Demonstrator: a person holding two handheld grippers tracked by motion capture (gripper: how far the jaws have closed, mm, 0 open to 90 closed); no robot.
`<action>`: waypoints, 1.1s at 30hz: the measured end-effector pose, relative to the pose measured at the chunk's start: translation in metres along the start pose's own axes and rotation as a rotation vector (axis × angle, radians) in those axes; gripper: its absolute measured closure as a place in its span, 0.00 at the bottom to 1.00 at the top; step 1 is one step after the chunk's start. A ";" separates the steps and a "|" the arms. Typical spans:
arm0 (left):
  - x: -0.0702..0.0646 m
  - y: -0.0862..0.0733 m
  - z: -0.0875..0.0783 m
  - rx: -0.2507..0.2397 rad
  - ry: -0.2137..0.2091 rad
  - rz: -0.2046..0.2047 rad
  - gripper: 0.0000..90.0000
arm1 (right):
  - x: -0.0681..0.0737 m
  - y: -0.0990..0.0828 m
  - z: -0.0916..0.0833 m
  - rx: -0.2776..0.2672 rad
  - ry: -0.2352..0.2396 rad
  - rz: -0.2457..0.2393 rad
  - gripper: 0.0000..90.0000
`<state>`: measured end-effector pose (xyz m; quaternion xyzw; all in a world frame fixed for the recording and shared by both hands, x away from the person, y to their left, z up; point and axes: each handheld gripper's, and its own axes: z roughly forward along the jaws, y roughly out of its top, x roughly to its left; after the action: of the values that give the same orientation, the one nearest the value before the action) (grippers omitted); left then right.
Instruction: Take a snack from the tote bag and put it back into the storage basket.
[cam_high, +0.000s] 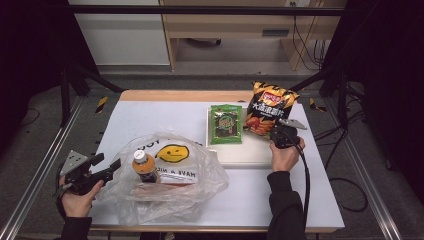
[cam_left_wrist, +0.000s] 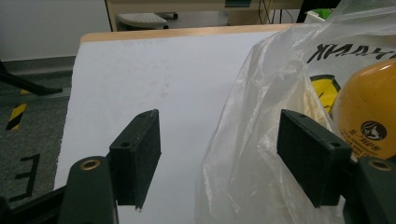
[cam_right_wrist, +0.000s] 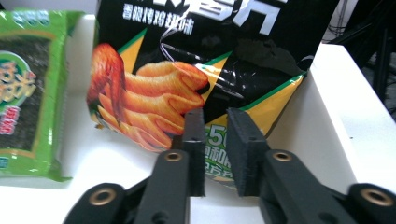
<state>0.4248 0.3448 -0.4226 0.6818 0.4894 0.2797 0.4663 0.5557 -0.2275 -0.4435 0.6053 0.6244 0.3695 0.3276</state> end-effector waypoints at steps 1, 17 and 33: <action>0.000 0.000 0.000 0.000 0.001 0.000 0.33 | 0.001 0.001 -0.001 -0.011 0.005 -0.008 0.78; 0.000 0.001 -0.001 -0.006 0.003 0.000 0.34 | -0.009 0.018 -0.030 -0.187 0.082 0.029 0.45; -0.001 0.001 0.000 -0.004 0.003 0.004 0.34 | -0.009 0.068 -0.028 -0.235 0.118 0.029 0.31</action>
<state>0.4250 0.3439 -0.4217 0.6813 0.4882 0.2826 0.4665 0.5666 -0.2390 -0.3711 0.5488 0.5861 0.4800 0.3535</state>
